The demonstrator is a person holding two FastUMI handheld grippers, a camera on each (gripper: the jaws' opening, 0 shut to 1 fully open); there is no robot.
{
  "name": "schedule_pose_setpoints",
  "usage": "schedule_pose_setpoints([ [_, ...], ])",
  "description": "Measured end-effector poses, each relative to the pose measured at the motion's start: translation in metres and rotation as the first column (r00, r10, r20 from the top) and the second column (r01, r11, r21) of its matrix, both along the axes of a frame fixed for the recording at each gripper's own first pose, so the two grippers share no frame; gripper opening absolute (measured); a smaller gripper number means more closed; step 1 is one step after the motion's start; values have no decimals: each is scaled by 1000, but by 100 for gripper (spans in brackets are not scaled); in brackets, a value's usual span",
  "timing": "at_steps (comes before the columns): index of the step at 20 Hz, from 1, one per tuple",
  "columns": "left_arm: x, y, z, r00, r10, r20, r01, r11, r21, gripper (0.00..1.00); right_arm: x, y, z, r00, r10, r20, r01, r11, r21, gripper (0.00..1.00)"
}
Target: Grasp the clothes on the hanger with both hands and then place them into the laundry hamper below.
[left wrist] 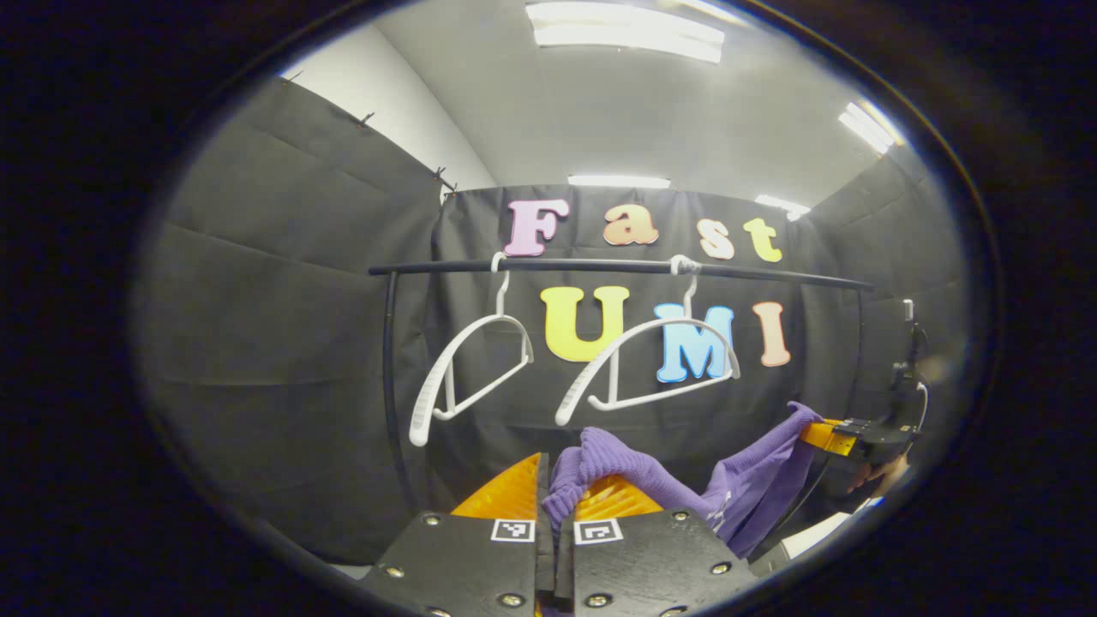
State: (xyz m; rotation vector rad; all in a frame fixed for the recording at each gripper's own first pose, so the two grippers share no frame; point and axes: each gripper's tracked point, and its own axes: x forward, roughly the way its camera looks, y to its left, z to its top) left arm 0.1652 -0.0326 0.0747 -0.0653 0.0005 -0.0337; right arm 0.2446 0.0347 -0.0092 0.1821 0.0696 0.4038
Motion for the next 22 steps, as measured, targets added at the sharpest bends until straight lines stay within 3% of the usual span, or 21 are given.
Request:
schedule_pose_setpoints([
  [3, -20, -10, 6, 998, -56, 20, 56, 998, -19, 7, -30, 4, 13, 1000, -8, 16, 8, 1000, 2, 3],
  [4, -24, -15, 8, 997, -75, 25, 76, 997, -21, 1, -41, 5, 19, 1000, -7, 19, 7, 1000, 5, 3],
  [11, -59, -44, 6, 974, -220, 52, 224, 972, -68, 1, -107, 26, 35, 999, -15, 40, 15, 1000, 0, 3],
  [17, -71, -60, -19, 953, -300, 34, 302, 948, -96, 1, -149, 48, 17, 1000, -4, 10, 4, 1000, -21, 3],
  [22, -74, -65, -67, 947, -321, -21, 315, 940, -134, 1, -165, 61, -19, 998, 7, -63, -11, 999, -52, 3],
])
